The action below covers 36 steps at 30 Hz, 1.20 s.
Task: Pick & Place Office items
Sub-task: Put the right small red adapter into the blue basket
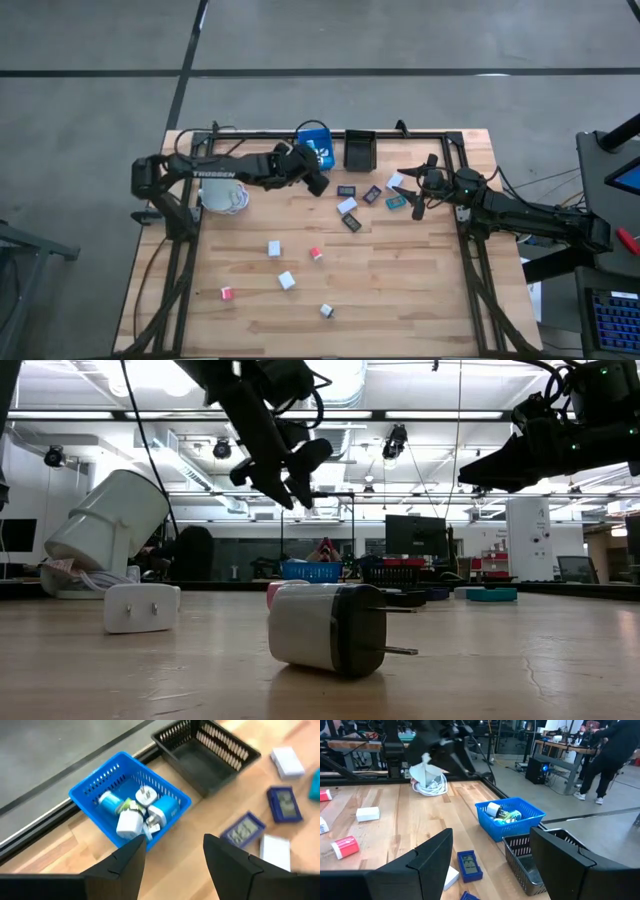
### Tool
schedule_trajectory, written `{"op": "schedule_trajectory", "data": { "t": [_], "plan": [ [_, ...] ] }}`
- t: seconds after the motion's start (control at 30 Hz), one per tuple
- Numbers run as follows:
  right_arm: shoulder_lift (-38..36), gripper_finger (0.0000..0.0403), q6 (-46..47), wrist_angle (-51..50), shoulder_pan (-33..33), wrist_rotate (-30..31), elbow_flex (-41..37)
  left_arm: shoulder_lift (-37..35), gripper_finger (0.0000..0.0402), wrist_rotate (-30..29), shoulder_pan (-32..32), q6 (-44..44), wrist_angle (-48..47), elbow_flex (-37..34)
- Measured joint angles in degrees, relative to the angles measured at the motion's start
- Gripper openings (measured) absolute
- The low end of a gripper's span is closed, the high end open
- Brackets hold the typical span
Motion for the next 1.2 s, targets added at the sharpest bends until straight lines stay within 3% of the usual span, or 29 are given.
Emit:
{"op": "schedule_trajectory", "data": {
  "t": [0.43, 0.67, 0.97, 1.1, 1.2],
  "plan": [
    [0.0, 0.0256, 0.0, 0.0, 0.0, 0.0, 0.0, -0.9, 0.0204, -0.5, -9.0, -1.7, -6.2, 0.0],
    [0.0, 0.0256, 0.0, 0.0, 0.0, 0.0, 0.0, -0.8, 0.0204, -0.1, -16.5, 13.3, -12.1, 0.0],
    [0.0, 0.0256, 0.0, 0.0, 0.0, 0.0, 0.0, -0.7, 0.0204, 7.3, -24.6, 50.3, -12.0, -0.2],
    [0.0, 0.0256, 0.0, 0.0, 0.0, 0.0, 0.0, -0.7, 0.0204, 11.8, -26.0, 56.8, -8.8, -0.2],
    [0.0, 0.0256, 0.0, 0.0, 0.0, 0.0, 0.0, -0.7, 0.0204, 19.1, -26.0, 57.3, -6.3, -0.2]
  ]
}}
